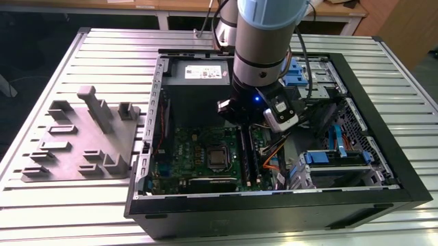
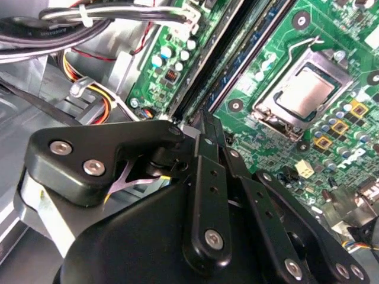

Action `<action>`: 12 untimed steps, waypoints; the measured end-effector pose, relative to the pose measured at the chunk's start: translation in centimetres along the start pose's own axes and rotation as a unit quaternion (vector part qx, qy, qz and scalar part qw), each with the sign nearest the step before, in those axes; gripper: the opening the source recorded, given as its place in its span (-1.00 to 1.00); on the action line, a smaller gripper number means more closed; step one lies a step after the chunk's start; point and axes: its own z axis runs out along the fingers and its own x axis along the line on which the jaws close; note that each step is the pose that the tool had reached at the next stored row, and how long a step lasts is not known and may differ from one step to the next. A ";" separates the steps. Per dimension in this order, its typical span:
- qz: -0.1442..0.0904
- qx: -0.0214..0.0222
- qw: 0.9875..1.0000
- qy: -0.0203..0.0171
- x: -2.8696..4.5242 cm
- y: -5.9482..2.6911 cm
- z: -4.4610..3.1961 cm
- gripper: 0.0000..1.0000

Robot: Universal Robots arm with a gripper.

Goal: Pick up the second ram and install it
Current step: 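Press down the second ram until it locks into place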

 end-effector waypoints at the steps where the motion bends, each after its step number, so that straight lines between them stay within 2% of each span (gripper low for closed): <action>1: 0.000 0.000 1.000 0.000 0.02 0.12 0.06 -0.80; 7: 0.000 0.000 1.000 0.000 0.32 0.56 0.63 -0.80; 12: 0.000 0.000 1.000 0.000 0.46 0.74 0.75 -0.80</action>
